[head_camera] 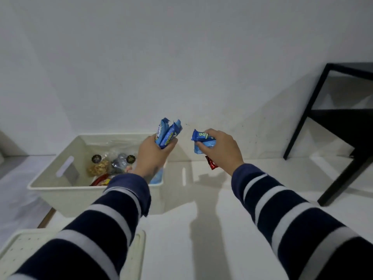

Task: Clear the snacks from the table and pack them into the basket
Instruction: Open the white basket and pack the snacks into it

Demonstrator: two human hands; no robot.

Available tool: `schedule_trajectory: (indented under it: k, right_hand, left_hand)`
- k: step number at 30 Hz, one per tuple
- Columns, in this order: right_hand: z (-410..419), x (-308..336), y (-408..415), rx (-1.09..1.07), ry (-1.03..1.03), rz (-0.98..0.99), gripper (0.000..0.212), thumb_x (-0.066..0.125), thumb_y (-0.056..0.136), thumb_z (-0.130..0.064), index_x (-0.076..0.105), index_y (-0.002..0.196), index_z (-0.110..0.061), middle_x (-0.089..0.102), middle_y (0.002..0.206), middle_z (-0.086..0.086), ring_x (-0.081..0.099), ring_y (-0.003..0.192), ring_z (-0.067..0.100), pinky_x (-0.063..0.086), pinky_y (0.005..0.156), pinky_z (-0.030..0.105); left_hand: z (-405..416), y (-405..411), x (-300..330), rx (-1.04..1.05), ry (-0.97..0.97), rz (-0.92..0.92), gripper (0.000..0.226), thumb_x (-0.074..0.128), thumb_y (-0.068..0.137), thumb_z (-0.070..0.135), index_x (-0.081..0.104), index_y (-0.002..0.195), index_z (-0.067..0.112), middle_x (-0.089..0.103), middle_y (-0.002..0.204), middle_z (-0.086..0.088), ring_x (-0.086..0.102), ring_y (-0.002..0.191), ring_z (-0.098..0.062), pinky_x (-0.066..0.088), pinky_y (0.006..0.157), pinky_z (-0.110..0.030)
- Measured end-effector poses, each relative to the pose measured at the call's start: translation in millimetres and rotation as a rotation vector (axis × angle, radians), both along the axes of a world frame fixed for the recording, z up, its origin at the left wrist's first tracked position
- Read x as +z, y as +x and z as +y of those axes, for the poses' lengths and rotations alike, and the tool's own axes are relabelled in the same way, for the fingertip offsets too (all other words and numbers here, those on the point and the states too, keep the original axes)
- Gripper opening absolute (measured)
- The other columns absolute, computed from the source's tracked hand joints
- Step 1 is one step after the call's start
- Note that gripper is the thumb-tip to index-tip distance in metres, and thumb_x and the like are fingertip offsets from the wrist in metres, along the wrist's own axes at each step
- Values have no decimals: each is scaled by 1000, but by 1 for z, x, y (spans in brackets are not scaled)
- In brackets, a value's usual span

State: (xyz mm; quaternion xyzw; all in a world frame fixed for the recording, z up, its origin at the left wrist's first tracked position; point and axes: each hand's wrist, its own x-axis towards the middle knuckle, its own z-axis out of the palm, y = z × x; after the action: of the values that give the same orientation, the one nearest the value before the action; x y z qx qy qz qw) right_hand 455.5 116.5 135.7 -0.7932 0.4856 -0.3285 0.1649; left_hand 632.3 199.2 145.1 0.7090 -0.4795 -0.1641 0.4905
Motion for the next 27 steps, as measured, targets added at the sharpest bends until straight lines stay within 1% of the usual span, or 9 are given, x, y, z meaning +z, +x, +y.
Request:
schedule_trajectory:
  k: [5,8,11,14,18,20,22,23,27]
  right_hand:
    - [11,23,88,116,-13,-36,26,62,82,-47,62,105,-33,64,95,-2,59,84,17,53,73,35]
    - [25,16,148,174,45,-57,24,62,81,-46,62,102,-33,64,93,-2,59,82,17,51,71,33]
    - [44,1,211,250,139,-22,30,62,83,-46,63,107,-28,66,99,-2,62,89,19,50,74,31]
    - [57,-20,264,253,212,57,47,59,86,-49,57,126,-24,63,123,-1,59,111,21,50,89,34]
    - [65,-49,313,193,417,32,54,51,85,-62,55,123,-24,59,120,0,56,115,23,47,91,37]
    - [68,-61,332,198,624,-8,68,34,82,-76,47,130,-29,48,133,4,42,133,28,37,105,44]
    - [68,-69,342,187,883,-98,84,16,82,-80,29,147,-28,24,156,6,17,146,29,16,116,48]
    - [67,-71,346,167,973,-135,90,10,80,-82,22,151,-28,14,160,7,11,147,28,10,117,48]
    - [35,-106,359,66,1027,-106,133,4,38,-105,13,151,-36,1,162,3,-2,148,28,-1,117,57]
  left_hand:
    - [17,94,13,87,15,-152,26,66,81,51,59,80,26,64,78,-4,59,69,-20,46,62,-32]
    - [34,157,5,118,81,-194,23,66,79,52,58,78,31,63,79,-6,57,66,-19,41,55,-28]
    - [49,213,-10,103,176,-151,26,66,80,52,61,81,27,66,74,-1,60,64,-20,47,57,-29]
    - [53,253,-31,97,243,-73,29,68,79,51,66,90,24,71,79,-3,67,75,-23,52,70,-35]
    - [50,285,-54,52,318,-17,39,68,78,54,66,102,23,70,81,0,64,76,-20,50,69,-33]
    - [48,294,-62,48,371,34,57,67,77,57,58,119,20,68,101,-4,64,96,-23,48,77,-31]
    - [46,297,-67,52,396,114,82,65,76,60,39,141,17,53,136,-9,53,122,-27,45,95,-35]
    - [45,297,-68,55,398,131,88,63,76,63,32,145,17,44,145,-9,48,128,-28,41,100,-37]
    - [45,298,-72,26,469,117,88,53,78,69,29,146,19,42,147,-8,46,129,-28,38,104,-41]
